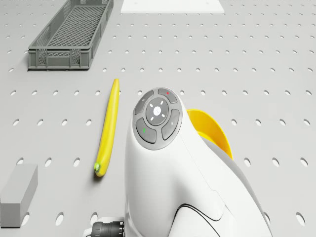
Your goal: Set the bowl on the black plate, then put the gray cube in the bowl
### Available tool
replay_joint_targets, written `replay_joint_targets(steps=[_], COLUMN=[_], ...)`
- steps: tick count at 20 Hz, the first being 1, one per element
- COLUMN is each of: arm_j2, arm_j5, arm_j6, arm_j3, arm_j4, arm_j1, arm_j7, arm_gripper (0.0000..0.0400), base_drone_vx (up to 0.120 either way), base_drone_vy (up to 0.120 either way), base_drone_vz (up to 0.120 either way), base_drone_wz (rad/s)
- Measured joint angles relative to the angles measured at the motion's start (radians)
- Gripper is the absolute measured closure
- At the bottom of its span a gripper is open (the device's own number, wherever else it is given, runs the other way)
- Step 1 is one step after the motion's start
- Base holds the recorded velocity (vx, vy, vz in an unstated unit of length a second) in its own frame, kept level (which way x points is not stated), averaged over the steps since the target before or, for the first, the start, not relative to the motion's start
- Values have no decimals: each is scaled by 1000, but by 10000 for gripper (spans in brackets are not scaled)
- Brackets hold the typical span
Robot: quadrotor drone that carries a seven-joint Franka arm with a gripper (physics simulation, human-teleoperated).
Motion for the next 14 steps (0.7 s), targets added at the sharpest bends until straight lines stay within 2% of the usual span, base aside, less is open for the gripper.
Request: replay_joint_targets(steps=[14], arm_j2=[-28], arm_j5=[11], arm_j6=[26], arm_j3=[5], arm_j4=[1], arm_j1=[-6], arm_j7=[5], arm_gripper=[0], base_drone_vx=[120], base_drone_vy=[0], base_drone_vz=[0], base_drone_wz=[0])
